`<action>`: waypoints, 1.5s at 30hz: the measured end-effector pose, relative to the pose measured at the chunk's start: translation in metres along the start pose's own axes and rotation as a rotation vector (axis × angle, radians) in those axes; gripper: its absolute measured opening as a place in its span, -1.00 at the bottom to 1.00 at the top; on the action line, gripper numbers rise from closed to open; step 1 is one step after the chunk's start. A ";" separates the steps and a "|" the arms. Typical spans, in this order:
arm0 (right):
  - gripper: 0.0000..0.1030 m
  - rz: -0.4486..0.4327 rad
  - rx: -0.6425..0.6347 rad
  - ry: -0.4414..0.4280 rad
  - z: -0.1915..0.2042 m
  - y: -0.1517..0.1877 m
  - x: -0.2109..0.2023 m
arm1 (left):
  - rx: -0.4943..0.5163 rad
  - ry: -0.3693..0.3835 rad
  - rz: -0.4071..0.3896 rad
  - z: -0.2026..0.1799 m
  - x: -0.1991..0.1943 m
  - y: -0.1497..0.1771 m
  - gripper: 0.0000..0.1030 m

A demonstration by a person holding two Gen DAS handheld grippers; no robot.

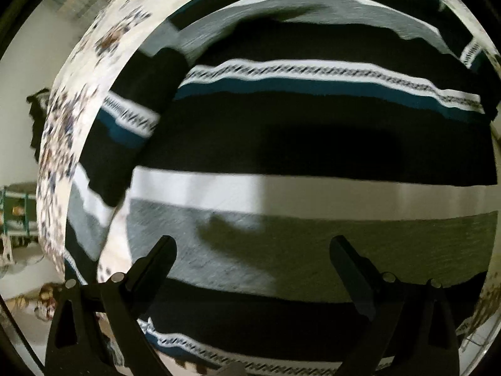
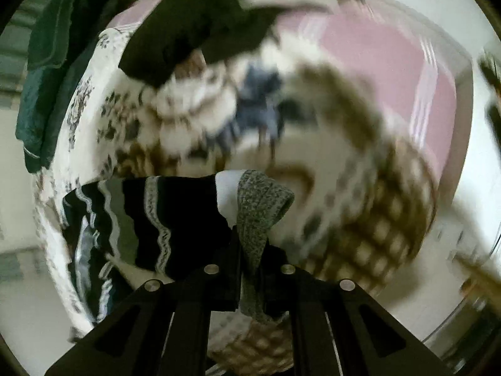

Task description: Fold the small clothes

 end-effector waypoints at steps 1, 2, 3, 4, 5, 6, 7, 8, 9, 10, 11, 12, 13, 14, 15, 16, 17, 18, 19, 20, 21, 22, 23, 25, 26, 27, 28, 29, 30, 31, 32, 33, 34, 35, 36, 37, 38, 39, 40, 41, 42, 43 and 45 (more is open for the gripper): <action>-0.84 -0.012 -0.024 0.017 0.004 -0.014 0.000 | 0.006 0.003 -0.002 -0.003 0.001 -0.002 0.94; -0.84 -0.027 -0.052 0.041 0.008 -0.028 0.004 | 0.013 0.007 -0.003 -0.005 0.002 -0.003 0.94; -0.84 -0.026 -0.065 0.053 0.014 -0.048 0.001 | 0.017 0.010 -0.002 -0.007 0.005 -0.005 0.94; -0.83 -0.005 -0.087 0.078 0.017 -0.061 0.012 | 0.017 0.009 0.000 -0.007 0.006 -0.005 0.94; -0.80 0.026 -0.092 0.108 0.015 -0.073 0.021 | 0.013 0.008 0.004 -0.007 0.007 -0.007 0.94; -0.73 0.040 -0.092 0.140 0.015 -0.081 0.022 | 0.009 0.010 0.004 -0.006 0.007 -0.008 0.94; -0.68 0.041 -0.098 0.200 0.017 -0.086 0.028 | -0.001 0.011 0.005 -0.004 0.005 -0.010 0.94; -0.59 0.037 -0.108 0.224 0.023 -0.088 0.029 | -0.009 0.013 0.007 0.000 0.002 -0.014 0.94; -0.35 0.036 -0.120 0.227 0.030 -0.086 0.028 | -0.018 0.022 0.003 0.005 -0.001 -0.019 0.94; -0.21 0.032 -0.147 0.199 0.045 -0.081 0.023 | -0.029 0.028 -0.019 0.012 -0.009 -0.028 0.94; 0.00 0.026 -0.169 0.169 0.059 -0.075 0.018 | -0.036 0.019 -0.043 0.018 -0.016 -0.039 0.94; 0.08 0.025 -0.196 0.140 0.075 -0.067 0.013 | -0.045 0.013 -0.069 0.025 -0.023 -0.050 0.94; 0.08 0.032 -0.241 0.106 0.100 -0.056 0.007 | -0.062 0.010 -0.110 0.036 -0.031 -0.068 0.94; 0.08 0.037 -0.281 0.077 0.120 -0.048 0.005 | -0.075 0.004 -0.137 0.045 -0.036 -0.081 0.94; 0.08 0.045 -0.335 0.046 0.145 -0.038 0.002 | -0.085 0.000 -0.158 0.053 -0.039 -0.094 0.94; 0.08 0.053 -0.407 0.013 0.182 -0.029 0.001 | -0.094 0.002 -0.181 0.063 -0.040 -0.113 0.94; 0.08 0.058 -0.469 -0.024 0.216 -0.021 0.002 | -0.098 0.015 -0.205 0.073 -0.039 -0.134 0.94; 0.08 0.061 -0.512 -0.051 0.235 -0.011 0.002 | -0.099 0.033 -0.223 0.079 -0.038 -0.149 0.94; 0.10 0.064 -0.582 -0.088 0.274 -0.004 0.006 | -0.092 0.075 -0.250 0.087 -0.033 -0.176 0.94; 0.14 0.059 -0.642 -0.114 0.314 0.003 0.012 | -0.083 0.101 -0.266 0.090 -0.028 -0.195 0.93; 0.15 0.047 -0.693 -0.130 0.348 0.011 0.019 | -0.060 0.131 -0.281 0.093 -0.019 -0.219 0.93; 0.15 0.028 -0.779 -0.145 0.396 0.016 0.029 | -0.038 0.151 -0.288 0.093 -0.014 -0.232 0.93; 0.15 0.009 -0.850 -0.144 0.432 0.020 0.039 | 0.001 0.175 -0.287 0.089 -0.003 -0.254 0.93; 0.26 0.001 -0.972 -0.131 0.491 0.029 0.057 | 0.066 0.224 -0.257 0.079 0.021 -0.289 0.93; 0.32 0.002 -1.062 -0.099 0.531 0.034 0.076 | 0.088 0.246 -0.234 0.076 0.033 -0.302 0.93; 0.33 -0.009 -1.108 -0.075 0.553 0.037 0.089 | 0.104 0.258 -0.216 0.074 0.041 -0.312 0.92; 0.33 -0.006 -1.165 -0.047 0.572 0.040 0.103 | 0.130 0.278 -0.193 0.067 0.051 -0.319 0.91; 0.33 0.014 -1.225 -0.004 0.593 0.046 0.121 | 0.162 0.290 -0.172 0.061 0.062 -0.325 0.75; 0.33 0.028 -1.275 0.034 0.610 0.052 0.137 | 0.198 0.298 -0.147 0.054 0.072 -0.328 0.41; 0.32 0.054 -1.305 0.052 0.627 0.059 0.148 | 0.217 0.308 -0.137 0.050 0.075 -0.330 0.16; 0.13 0.117 -1.333 0.082 0.636 0.063 0.164 | 0.241 0.347 -0.127 0.045 0.079 -0.327 -0.34; -0.67 0.140 -1.335 0.085 0.641 0.065 0.170 | 0.251 0.384 -0.123 0.042 0.082 -0.325 -0.71; -0.90 0.154 -1.333 0.079 0.645 0.064 0.173 | 0.248 0.396 -0.134 0.042 0.080 -0.323 -0.79; -0.90 0.133 -1.293 0.065 0.649 0.055 0.172 | 0.238 0.418 -0.151 0.044 0.078 -0.322 -0.87; -0.90 0.120 -1.261 0.038 0.652 0.049 0.171 | 0.230 0.433 -0.161 0.047 0.077 -0.323 -0.88; -0.90 0.112 -1.200 0.007 0.655 0.036 0.168 | 0.218 0.446 -0.176 0.051 0.075 -0.325 -0.88; -0.90 0.119 -1.145 -0.011 0.656 0.023 0.168 | 0.211 0.463 -0.184 0.054 0.075 -0.331 -0.88; -0.90 0.125 -1.116 -0.019 0.659 0.015 0.170 | 0.215 0.463 -0.186 0.056 0.076 -0.336 -0.88; -0.90 0.122 -1.093 -0.015 0.660 0.005 0.173 | 0.225 0.464 -0.188 0.057 0.077 -0.342 -0.89; -0.91 0.120 -1.078 0.003 0.660 -0.003 0.177 | 0.242 0.458 -0.186 0.055 0.079 -0.347 -0.89; -0.91 0.118 -1.077 0.018 0.661 -0.006 0.181 | 0.266 0.440 -0.183 0.053 0.083 -0.351 -0.89; -0.91 0.104 -1.079 0.035 0.662 -0.008 0.183 | 0.280 0.427 -0.181 0.055 0.089 -0.364 -0.89; -0.91 0.094 -1.070 0.067 0.664 -0.017 0.194 | 0.303 0.418 -0.173 0.051 0.098 -0.372 -0.89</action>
Point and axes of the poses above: each gripper's, at about its wrist camera, not at the fingertips, and x roughly the way its jaws point, z to its left, y to its underside, the point moved 3 cm from there along x, roughly the way its jaws point, and after that the axes turned 6 degrees about y, right-handed, at the moved point
